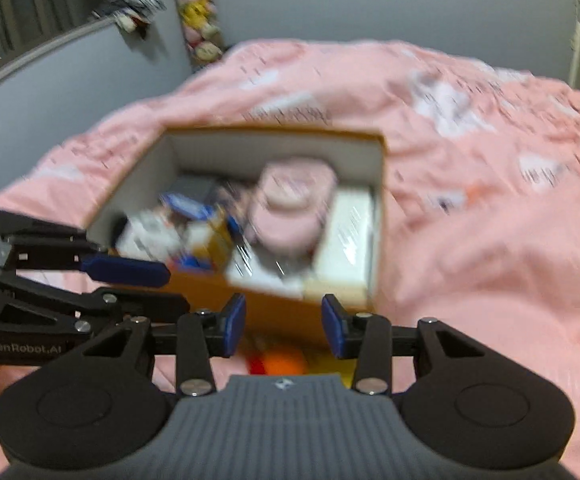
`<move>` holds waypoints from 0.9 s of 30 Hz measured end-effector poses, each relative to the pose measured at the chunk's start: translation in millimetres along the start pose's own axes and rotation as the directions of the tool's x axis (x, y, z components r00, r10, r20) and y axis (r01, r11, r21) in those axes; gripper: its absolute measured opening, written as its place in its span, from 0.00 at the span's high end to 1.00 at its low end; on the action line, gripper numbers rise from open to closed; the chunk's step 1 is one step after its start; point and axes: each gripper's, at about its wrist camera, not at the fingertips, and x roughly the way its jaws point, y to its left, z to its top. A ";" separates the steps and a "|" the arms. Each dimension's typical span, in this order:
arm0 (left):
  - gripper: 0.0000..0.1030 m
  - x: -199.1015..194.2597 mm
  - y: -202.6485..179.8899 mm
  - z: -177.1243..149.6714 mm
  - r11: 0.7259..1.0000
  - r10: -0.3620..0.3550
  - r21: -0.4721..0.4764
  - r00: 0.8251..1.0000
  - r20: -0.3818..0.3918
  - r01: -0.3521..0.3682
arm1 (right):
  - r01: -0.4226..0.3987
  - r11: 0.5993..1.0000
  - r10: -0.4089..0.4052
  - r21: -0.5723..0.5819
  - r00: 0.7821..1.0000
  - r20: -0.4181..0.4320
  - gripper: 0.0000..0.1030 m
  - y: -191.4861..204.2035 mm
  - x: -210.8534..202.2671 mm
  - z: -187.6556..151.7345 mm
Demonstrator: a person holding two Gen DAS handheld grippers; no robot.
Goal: Organize objects
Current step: 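Grasp the yellow tape measure with the right tool while the left tool grasps the orange crocheted fruit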
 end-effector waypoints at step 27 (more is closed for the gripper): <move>0.53 108.7 -10.1 -28.7 0.995 0.083 0.075 0.986 -0.144 -0.073 | 0.018 1.000 -0.019 -0.013 0.996 -0.088 0.61 -28.8 49.2 -46.3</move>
